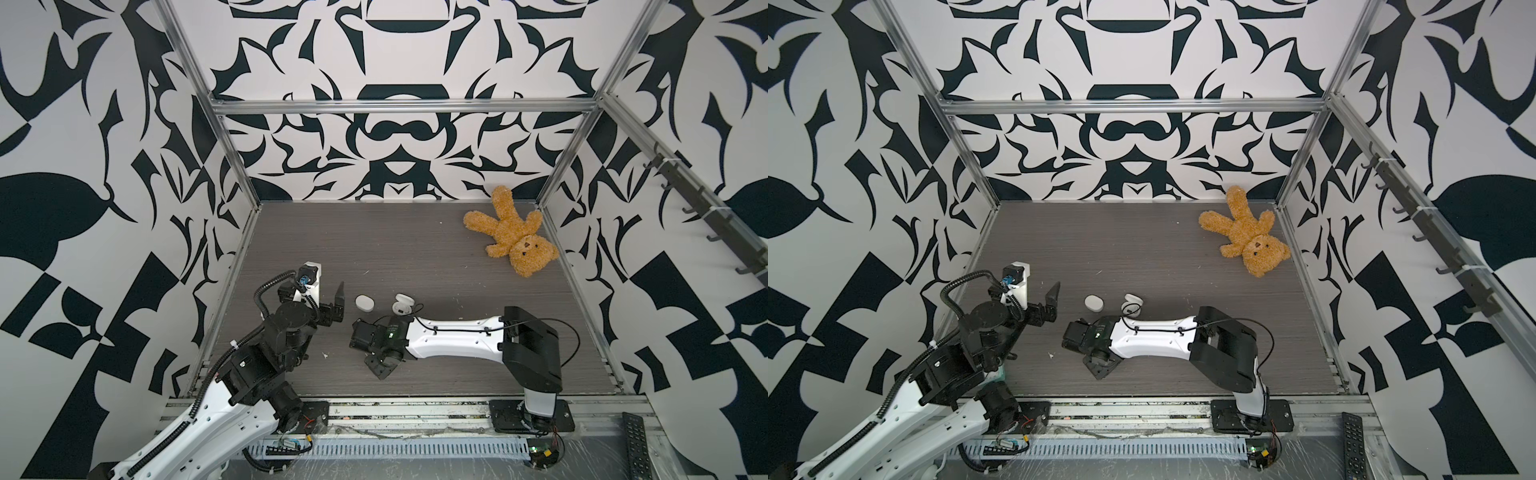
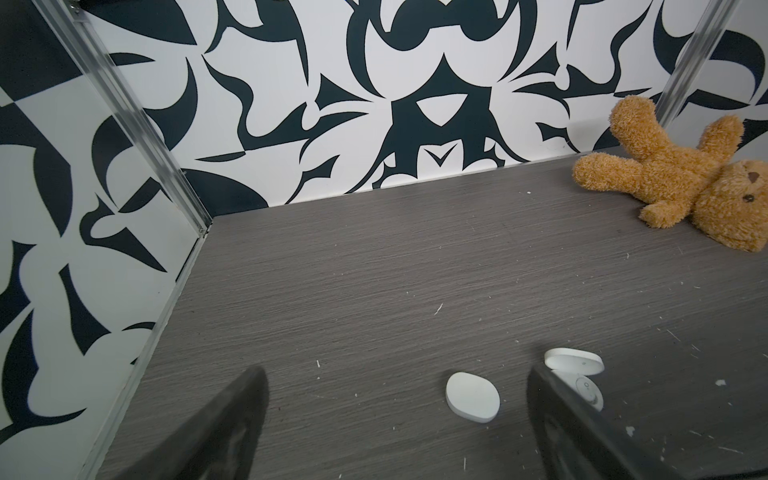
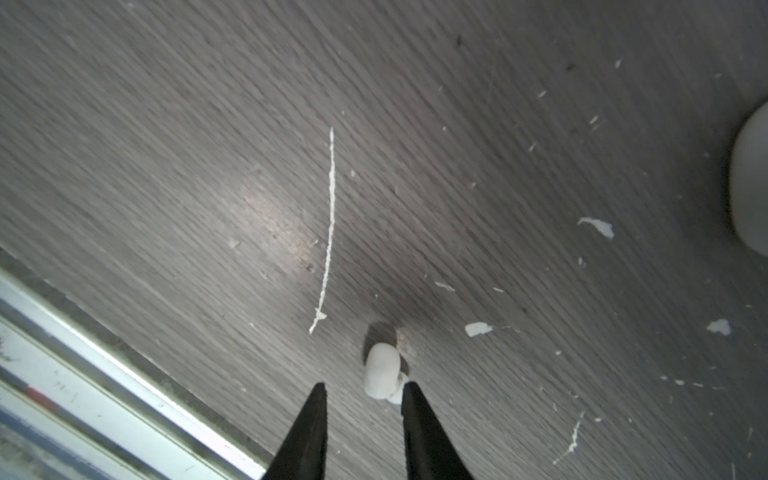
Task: Insert the wireless bluetooth earbuds into the charging case
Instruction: 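Move the right gripper over the second white earbud near the robot, then lower the right gripper and close it on the white earbud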
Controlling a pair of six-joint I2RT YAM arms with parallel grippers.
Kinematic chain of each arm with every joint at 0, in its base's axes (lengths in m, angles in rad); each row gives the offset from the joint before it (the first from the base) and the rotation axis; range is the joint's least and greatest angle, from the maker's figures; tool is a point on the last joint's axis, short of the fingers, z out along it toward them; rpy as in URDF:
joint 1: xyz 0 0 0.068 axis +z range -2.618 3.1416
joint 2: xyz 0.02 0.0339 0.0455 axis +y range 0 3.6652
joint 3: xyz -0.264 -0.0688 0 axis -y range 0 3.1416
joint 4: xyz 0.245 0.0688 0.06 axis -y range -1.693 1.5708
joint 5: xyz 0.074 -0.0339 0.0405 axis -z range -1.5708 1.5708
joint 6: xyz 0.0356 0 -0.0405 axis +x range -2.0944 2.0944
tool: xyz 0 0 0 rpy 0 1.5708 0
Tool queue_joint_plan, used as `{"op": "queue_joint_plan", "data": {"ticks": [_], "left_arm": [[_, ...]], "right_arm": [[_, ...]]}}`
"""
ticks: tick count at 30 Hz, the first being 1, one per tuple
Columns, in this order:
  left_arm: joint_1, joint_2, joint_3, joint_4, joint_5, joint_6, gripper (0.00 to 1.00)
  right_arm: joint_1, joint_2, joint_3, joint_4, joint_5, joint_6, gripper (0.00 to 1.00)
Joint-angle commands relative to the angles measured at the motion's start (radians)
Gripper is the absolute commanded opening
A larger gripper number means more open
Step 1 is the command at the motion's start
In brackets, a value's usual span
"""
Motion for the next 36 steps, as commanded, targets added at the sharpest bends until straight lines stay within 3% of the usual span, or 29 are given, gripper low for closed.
{"op": "queue_joint_plan", "data": {"ticks": [1, 36], "left_arm": [[0.003, -0.012, -0.01, 0.001, -0.02, 0.001, 0.99], [0.004, -0.015, -0.012, 0.001, -0.019, 0.002, 0.99]], "right_arm": [[0.014, -0.001, 0.04, -0.05, 0.054, -0.008, 0.32], [0.034, 0.086, 0.087, -0.103, 0.155, -0.009, 0.26]]}}
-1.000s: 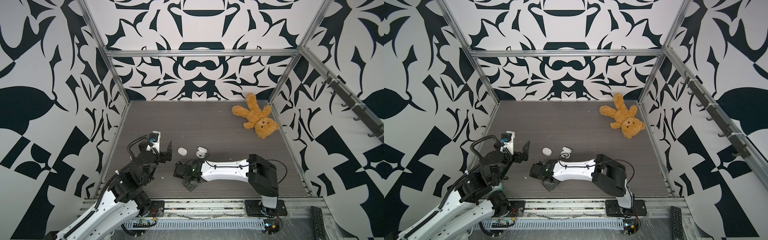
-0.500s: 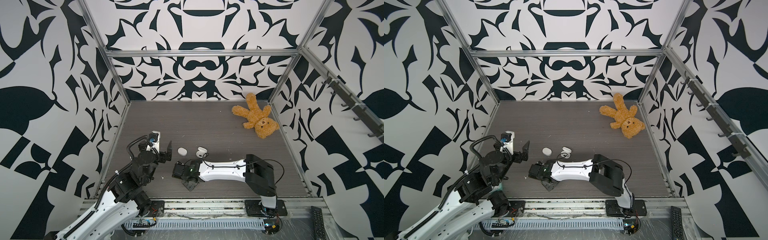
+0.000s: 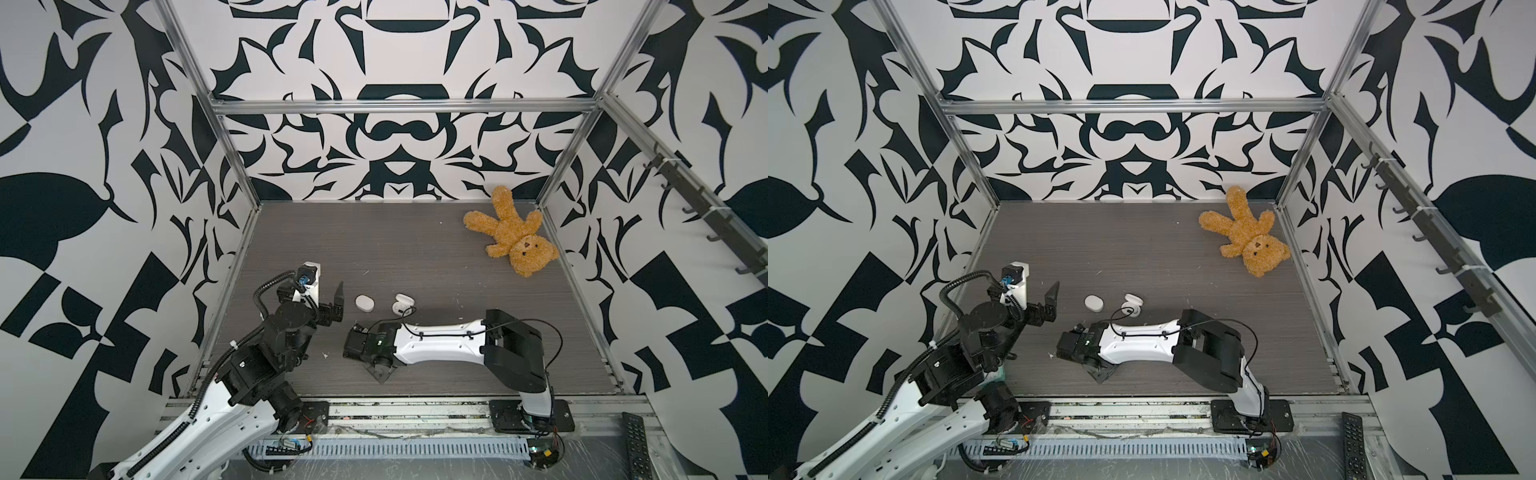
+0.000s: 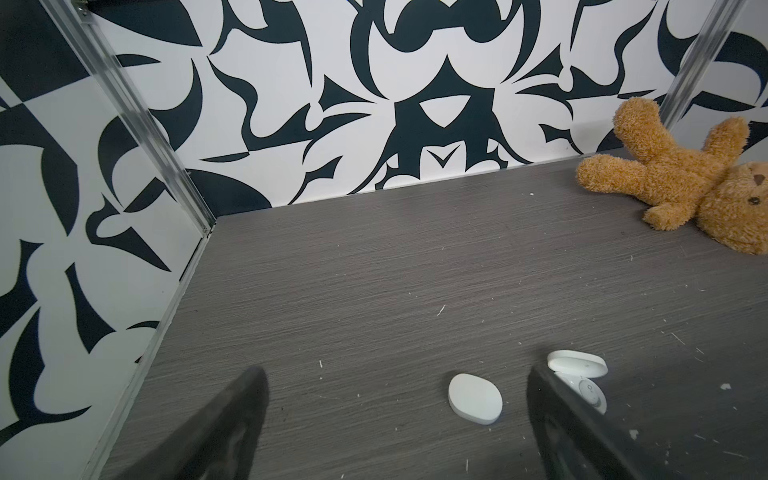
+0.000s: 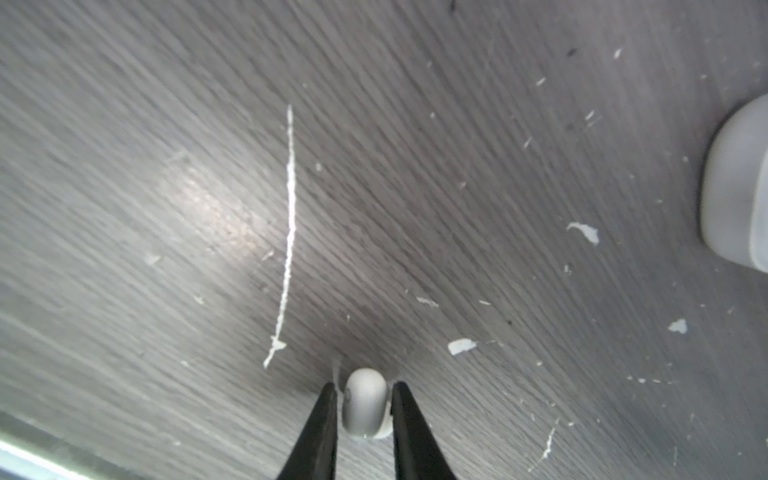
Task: Insert the wireless bluetooth earbuds into the charging case
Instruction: 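Lower the right gripper and close it on the white earbud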
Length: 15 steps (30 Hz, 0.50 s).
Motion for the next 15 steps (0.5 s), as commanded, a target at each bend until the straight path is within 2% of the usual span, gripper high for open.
{"op": "queue_joint_plan", "data": {"ticks": [1, 15], "left_arm": [[0.003, -0.011, -0.011, 0.001, -0.012, 0.001, 0.99], [0.003, -0.006, -0.012, 0.001, -0.007, 0.002, 0.99]], "right_arm": [[0.007, 0.003, 0.038, -0.037, 0.042, -0.003, 0.25], [0.007, 0.028, 0.044, -0.05, 0.052, -0.017, 0.24]]}}
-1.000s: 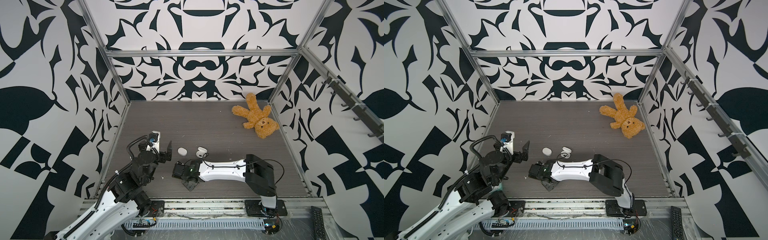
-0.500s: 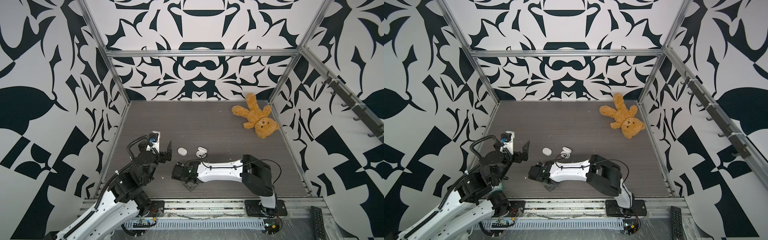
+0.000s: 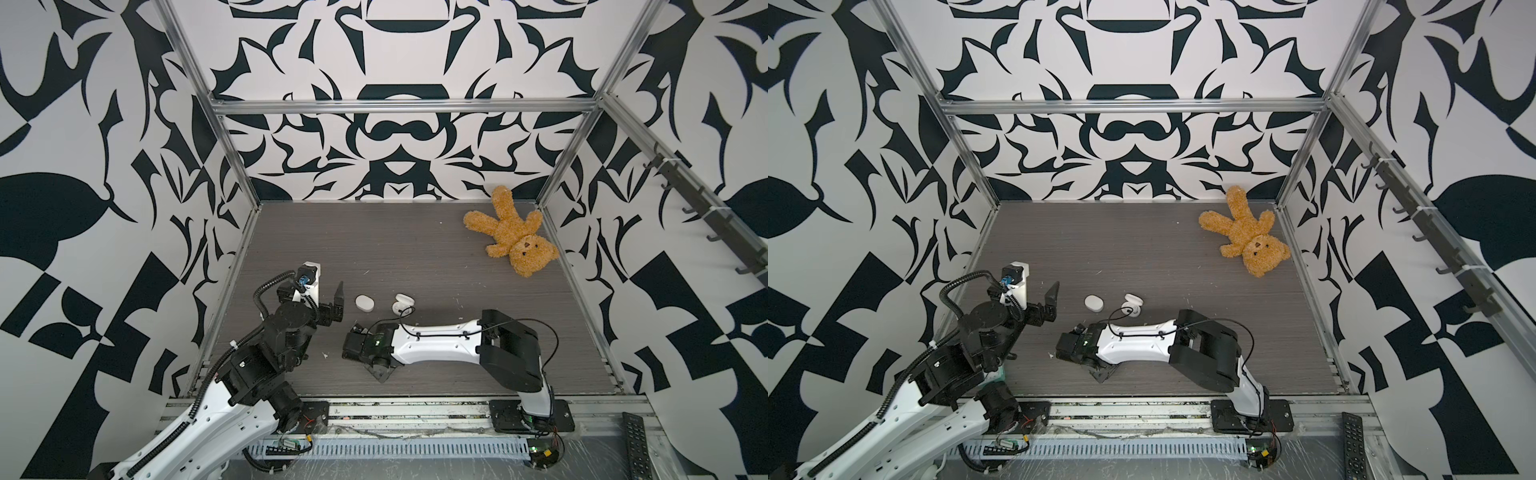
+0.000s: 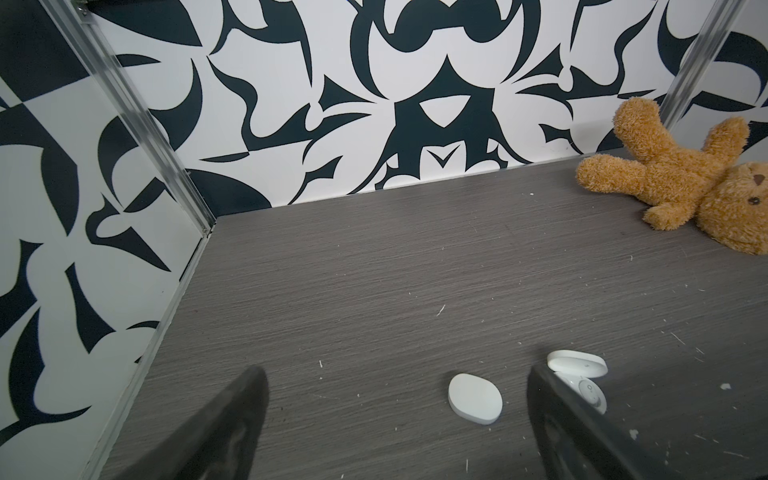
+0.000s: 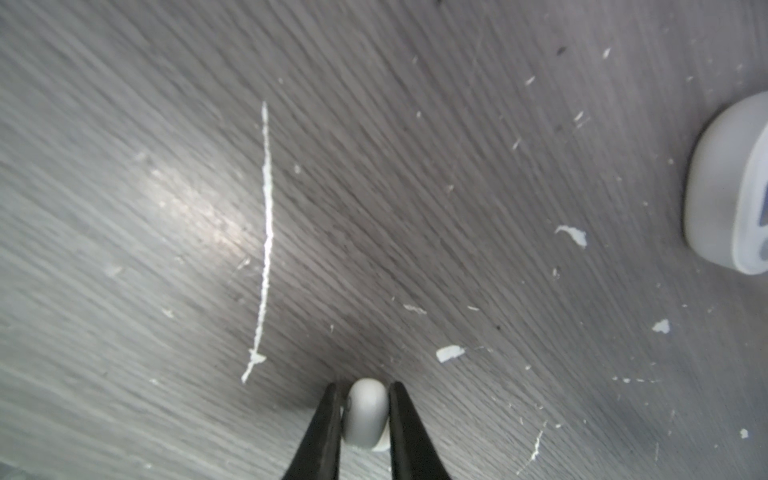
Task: Insert the wireless bluetooth earbuds into the charging case
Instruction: 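Lower the right gripper and close it on the white earbud, then lift the earbud with the right gripper and carry it over the open case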
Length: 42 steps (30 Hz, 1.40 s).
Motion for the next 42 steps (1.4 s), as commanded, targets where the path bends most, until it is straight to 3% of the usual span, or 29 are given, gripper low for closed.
{"op": "queue_joint_plan", "data": {"ticks": [1, 16, 20, 33, 42], "left_arm": [[0.004, -0.006, -0.012, 0.002, -0.007, 0.0, 0.99], [0.003, 0.001, -0.013, 0.001, -0.006, 0.001, 0.99], [0.003, -0.002, -0.013, 0.001, -0.007, 0.002, 0.99], [0.003, -0.002, -0.013, 0.003, -0.011, 0.001, 0.99], [0.003, 0.002, -0.013, 0.004, -0.012, 0.003, 0.99]], "right_arm": [[0.007, 0.007, 0.029, -0.035, 0.026, -0.013, 0.24], [0.002, -0.043, 0.04, -0.015, -0.024, -0.02, 0.14], [-0.028, -0.089, 0.015, 0.035, -0.105, -0.002, 0.14], [-0.253, -0.347, -0.274, 0.496, -0.371, 0.135, 0.11], [-0.365, -0.452, -0.458, 0.807, -0.355, 0.249, 0.12]]}}
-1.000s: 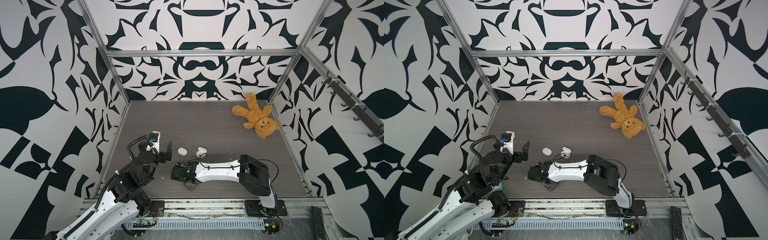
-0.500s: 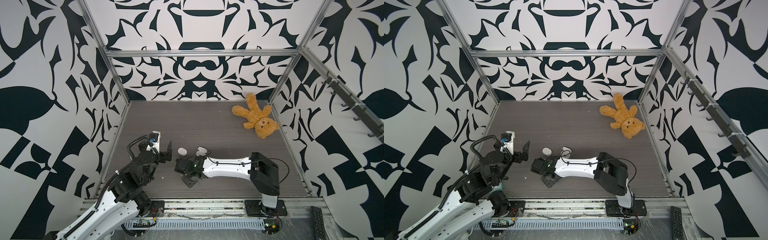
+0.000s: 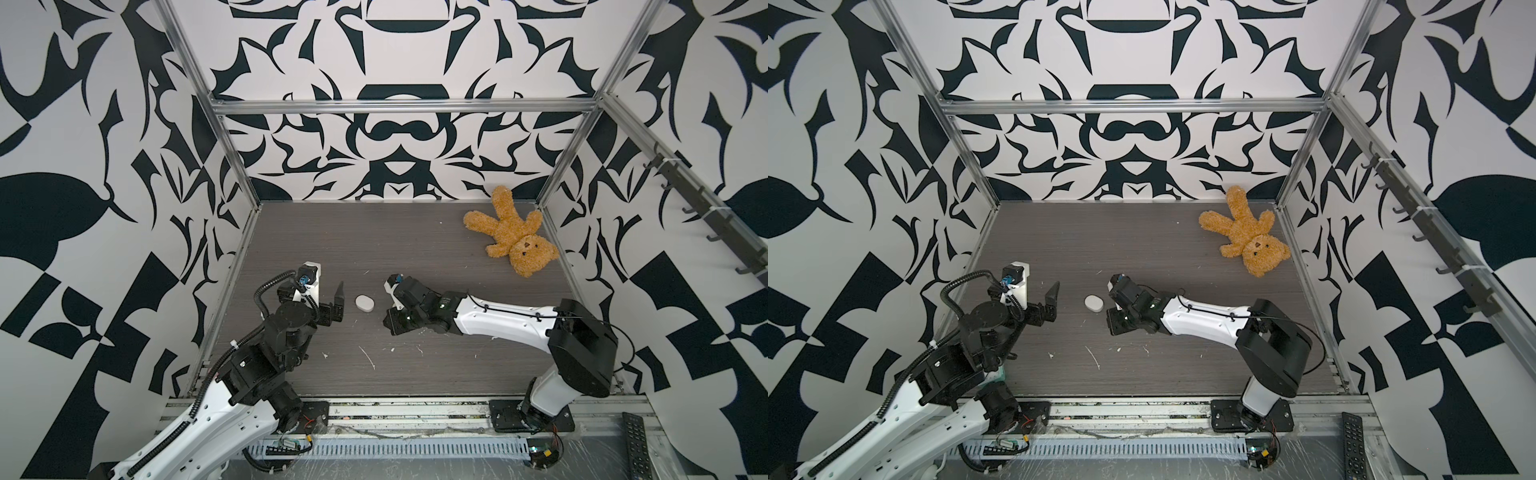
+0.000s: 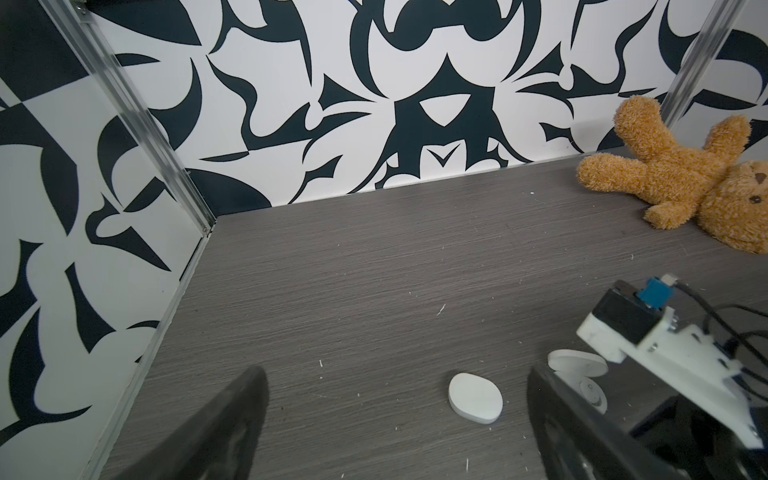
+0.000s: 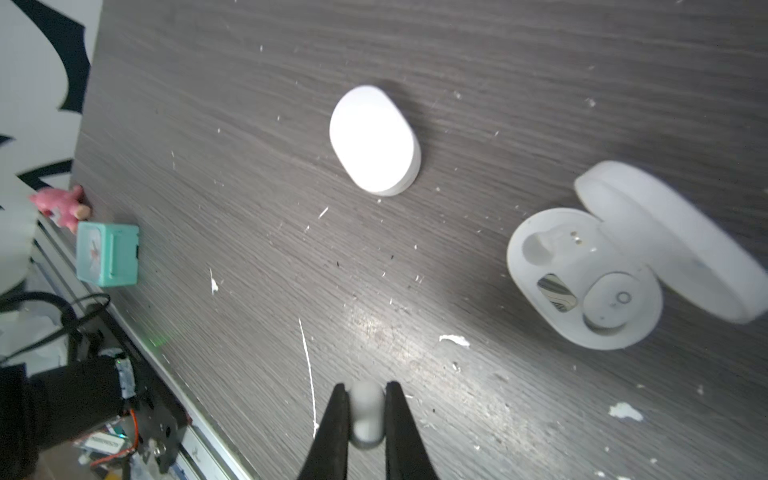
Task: Insert the wireless bluetooth earbuds into the charging case
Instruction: 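Lift the earbud with the right gripper and carry it over the open case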
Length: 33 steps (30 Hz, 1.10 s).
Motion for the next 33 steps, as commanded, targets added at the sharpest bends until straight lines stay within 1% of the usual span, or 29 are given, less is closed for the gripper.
{"op": "queue_joint_plan", "data": {"ticks": [1, 5, 8, 14, 20, 27, 33], "left_arm": [[0.003, 0.001, -0.014, 0.003, -0.012, 0.003, 0.99], [0.004, 0.003, -0.013, 0.003, -0.009, 0.003, 0.99], [0.004, 0.003, -0.015, 0.004, -0.009, 0.002, 0.99], [0.004, 0.005, -0.013, 0.006, -0.001, 0.001, 0.99], [0.004, 0.001, -0.016, 0.006, -0.001, 0.002, 0.99], [0.003, 0.006, -0.015, 0.005, 0.0, 0.001, 0.99], [0.003, 0.004, -0.015, 0.004, 0.0, 0.001, 0.99]], "right_arm": [[-0.012, -0.053, -0.039, 0.177, 0.019, 0.062, 0.13], [-0.024, -0.093, -0.122, 0.305, 0.096, 0.104, 0.14], [-0.037, -0.11, -0.165, 0.352, 0.141, 0.14, 0.14], [-0.054, -0.103, -0.233, 0.456, 0.171, 0.19, 0.13], [-0.081, -0.089, -0.271, 0.533, 0.194, 0.214, 0.13], [-0.088, -0.03, -0.268, 0.591, 0.18, 0.243, 0.13], [-0.087, -0.007, -0.281, 0.607, 0.215, 0.282, 0.13]]}}
